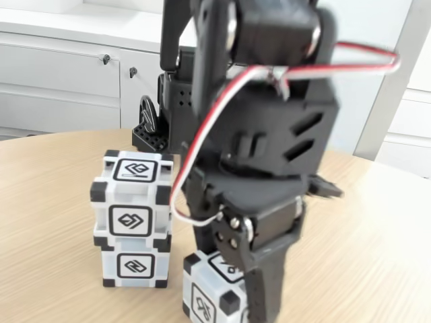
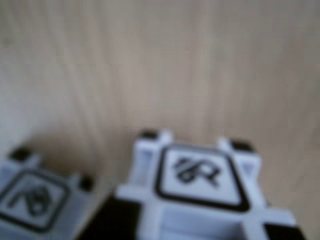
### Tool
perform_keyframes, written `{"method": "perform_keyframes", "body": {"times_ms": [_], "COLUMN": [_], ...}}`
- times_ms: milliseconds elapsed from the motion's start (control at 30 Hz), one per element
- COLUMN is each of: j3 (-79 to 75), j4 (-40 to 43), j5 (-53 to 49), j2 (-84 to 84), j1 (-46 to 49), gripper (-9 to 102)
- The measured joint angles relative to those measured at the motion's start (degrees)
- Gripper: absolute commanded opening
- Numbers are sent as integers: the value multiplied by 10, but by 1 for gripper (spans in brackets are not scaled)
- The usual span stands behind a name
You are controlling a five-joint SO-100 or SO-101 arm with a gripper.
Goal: Stack cubes from left to right.
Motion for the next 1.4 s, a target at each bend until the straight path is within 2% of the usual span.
{"method": "perform_keyframes", "body": {"times_ms": [533,733,1067,1400], "j3": [-112,-146,-147,-148], "j4": [1,5,158,180], "j5": [134,154,184,203], "j2": [0,0,158,297], "j1": [-32,-32,-26,-12], "gripper": [17,17,17,16]}}
